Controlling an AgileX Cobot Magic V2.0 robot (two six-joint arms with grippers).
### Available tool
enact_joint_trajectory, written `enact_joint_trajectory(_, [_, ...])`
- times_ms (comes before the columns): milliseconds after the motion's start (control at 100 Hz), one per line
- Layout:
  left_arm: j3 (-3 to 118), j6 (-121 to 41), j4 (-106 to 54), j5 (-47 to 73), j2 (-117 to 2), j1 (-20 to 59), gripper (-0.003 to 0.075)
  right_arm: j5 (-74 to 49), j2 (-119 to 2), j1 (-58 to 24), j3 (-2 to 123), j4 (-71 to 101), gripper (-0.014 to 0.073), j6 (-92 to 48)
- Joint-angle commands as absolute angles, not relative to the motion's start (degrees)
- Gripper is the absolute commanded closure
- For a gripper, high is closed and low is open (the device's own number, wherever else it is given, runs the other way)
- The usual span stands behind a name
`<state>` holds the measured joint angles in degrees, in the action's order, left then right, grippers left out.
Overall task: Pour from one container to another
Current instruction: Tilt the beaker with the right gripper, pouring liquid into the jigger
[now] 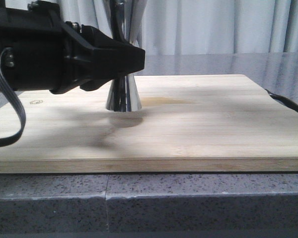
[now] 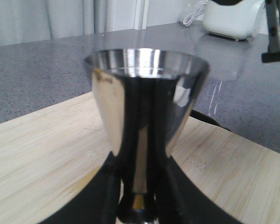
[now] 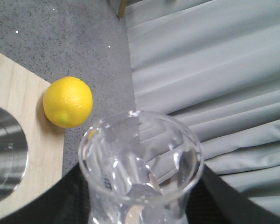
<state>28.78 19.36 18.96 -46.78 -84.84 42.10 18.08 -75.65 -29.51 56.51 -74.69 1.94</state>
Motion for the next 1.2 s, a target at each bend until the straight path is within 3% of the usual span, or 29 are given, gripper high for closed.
enact_joint_trajectory(0, [30.33,19.94,18.08,-51.42,-82.73,42.11,0.066,19.18,-73.45,-29.47,58.66,-75.01,0.0317,1.65])
enact_joint_trajectory(1190, [30.33,19.94,18.08,-51.42,-82.73,42.11,0.066,17.68,-73.45,-29.47,58.66,-83.44,0.0317,1.65])
